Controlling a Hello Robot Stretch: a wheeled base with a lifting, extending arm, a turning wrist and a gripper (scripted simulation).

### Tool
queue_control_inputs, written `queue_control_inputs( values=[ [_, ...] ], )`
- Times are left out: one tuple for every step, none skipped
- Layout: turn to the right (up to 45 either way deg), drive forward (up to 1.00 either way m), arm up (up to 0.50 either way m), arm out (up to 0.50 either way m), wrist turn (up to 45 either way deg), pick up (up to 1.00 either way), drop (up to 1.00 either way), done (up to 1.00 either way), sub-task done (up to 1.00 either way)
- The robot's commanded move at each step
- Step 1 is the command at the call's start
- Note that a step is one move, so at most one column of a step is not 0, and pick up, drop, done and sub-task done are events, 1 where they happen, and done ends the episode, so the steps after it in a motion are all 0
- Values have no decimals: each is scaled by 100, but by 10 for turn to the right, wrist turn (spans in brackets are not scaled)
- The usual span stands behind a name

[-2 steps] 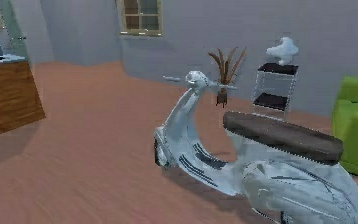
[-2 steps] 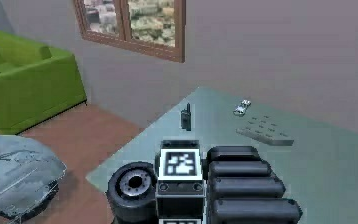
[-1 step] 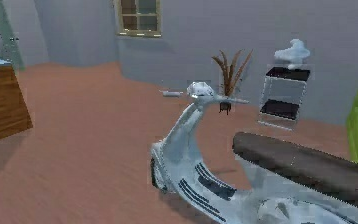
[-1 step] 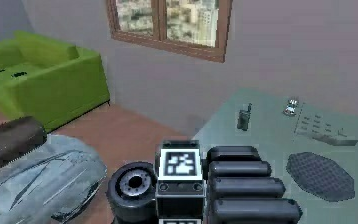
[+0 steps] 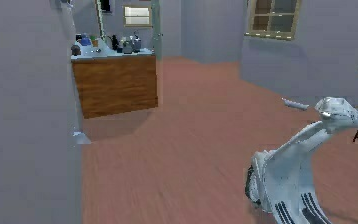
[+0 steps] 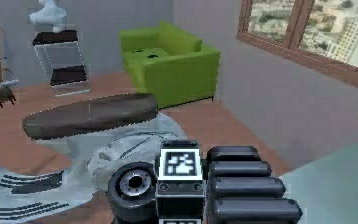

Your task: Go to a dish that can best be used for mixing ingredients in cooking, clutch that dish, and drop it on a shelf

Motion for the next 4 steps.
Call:
queue_control_inputs(
  values=[
    [0,100,0,0,0,0,0,0,0],
    [0,25,0,0,0,0,0,0,0],
    [210,0,0,0,0,0,0,0,0],
    [0,65,0,0,0,0,0,0,0]
  ],
)
